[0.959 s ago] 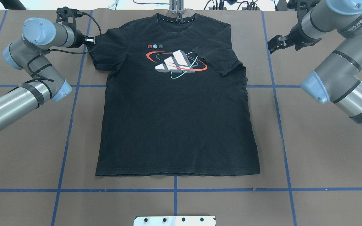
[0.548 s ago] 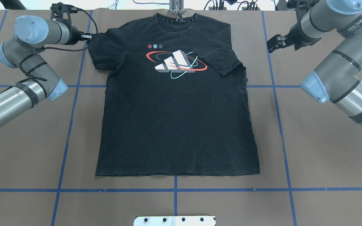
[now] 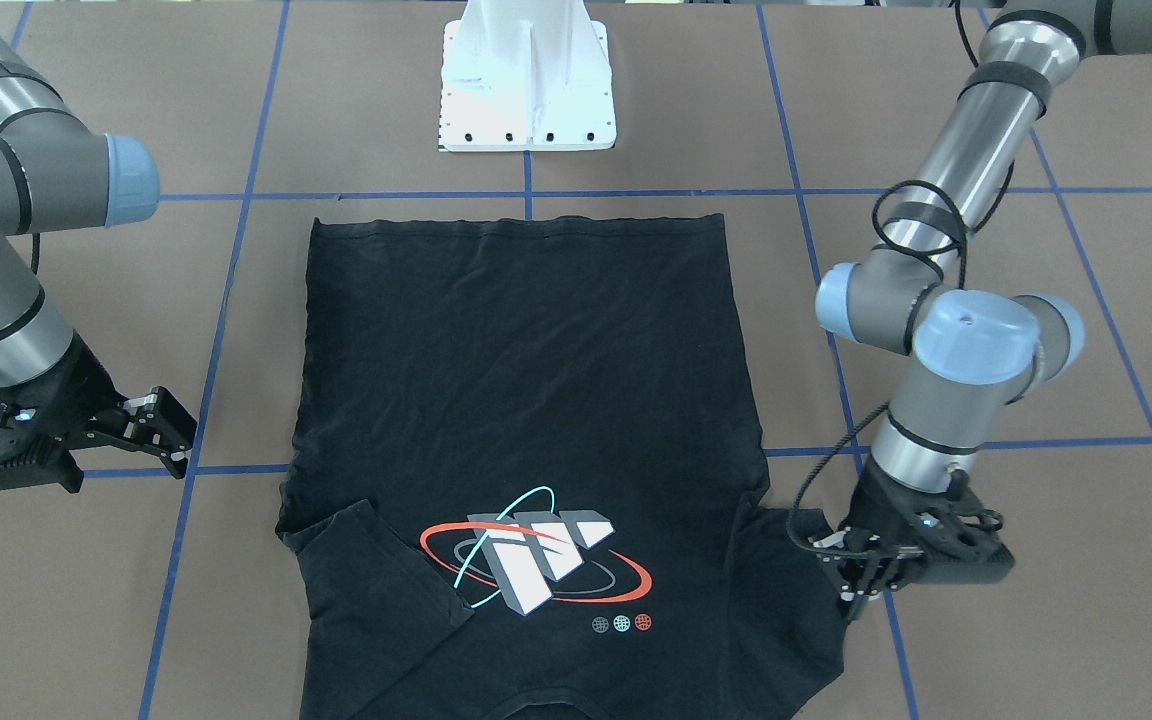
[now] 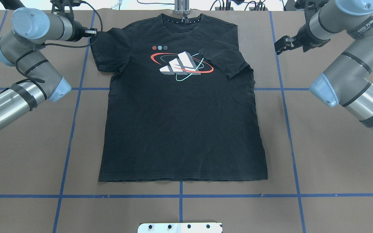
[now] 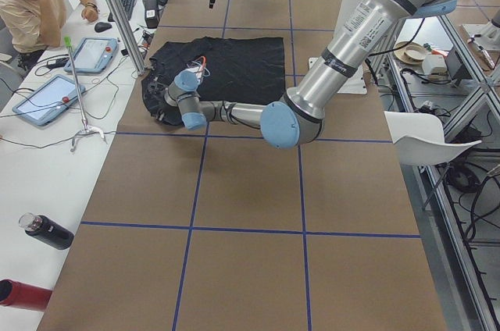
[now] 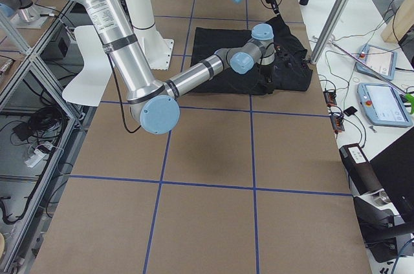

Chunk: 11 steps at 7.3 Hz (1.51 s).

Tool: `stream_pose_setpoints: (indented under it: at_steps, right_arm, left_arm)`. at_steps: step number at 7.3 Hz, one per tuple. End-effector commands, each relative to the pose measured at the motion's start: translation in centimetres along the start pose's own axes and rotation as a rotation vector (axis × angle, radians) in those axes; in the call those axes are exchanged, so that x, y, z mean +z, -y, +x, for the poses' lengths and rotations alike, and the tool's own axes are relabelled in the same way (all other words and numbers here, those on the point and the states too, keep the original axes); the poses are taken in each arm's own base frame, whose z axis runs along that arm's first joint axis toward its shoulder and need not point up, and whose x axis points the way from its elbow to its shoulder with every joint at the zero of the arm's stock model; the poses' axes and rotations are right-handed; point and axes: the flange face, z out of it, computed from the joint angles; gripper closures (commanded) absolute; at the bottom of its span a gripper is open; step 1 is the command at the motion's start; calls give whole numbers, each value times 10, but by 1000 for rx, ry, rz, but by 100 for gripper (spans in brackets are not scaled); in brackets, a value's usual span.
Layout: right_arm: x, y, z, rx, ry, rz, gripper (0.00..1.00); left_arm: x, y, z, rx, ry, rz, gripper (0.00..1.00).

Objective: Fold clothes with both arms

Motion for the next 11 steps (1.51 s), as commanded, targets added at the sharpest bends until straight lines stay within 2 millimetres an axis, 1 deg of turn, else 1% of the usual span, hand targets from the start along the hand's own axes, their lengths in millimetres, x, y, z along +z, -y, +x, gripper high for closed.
stream_pose_setpoints:
  at_steps: [1,2,3,4,6,7,8,9,10,11]
  right_arm:
    - [1,0,0,0,-1,-1,0]
    - [1,0,0,0,-1,-1,0]
    - [2,-1,0,0,-1,-3,0]
    - [2,-1,-1,-1,-1,-4,0]
    - [4,-1,0,2,-3,-6,0]
    - [4,-1,0,2,-3,-6,0]
    - [2,-1,-1,4,-1,-4,0]
    - [-1,-1,-3,23,4,1,0]
    - [-7,-2,-7,76,14,8,0]
    - [-14,-9,-12,122,27,12,0]
  left_arm:
    - [-8,-28,121,-102,65,-16,100]
    - [-3,-37,166,-135,78,-43,100]
    - [11,-35,194,-161,113,-32,100]
    - [17,-42,196,-152,123,-22,100]
    - [23,-41,190,-154,136,-23,100]
    - [19,-38,189,-128,117,-18,28]
    - [9,-34,189,-33,55,6,0]
    - [-5,-40,174,-20,15,15,0]
    - [-21,-47,164,49,-29,-11,0]
    - [-48,-65,139,155,-105,-52,0]
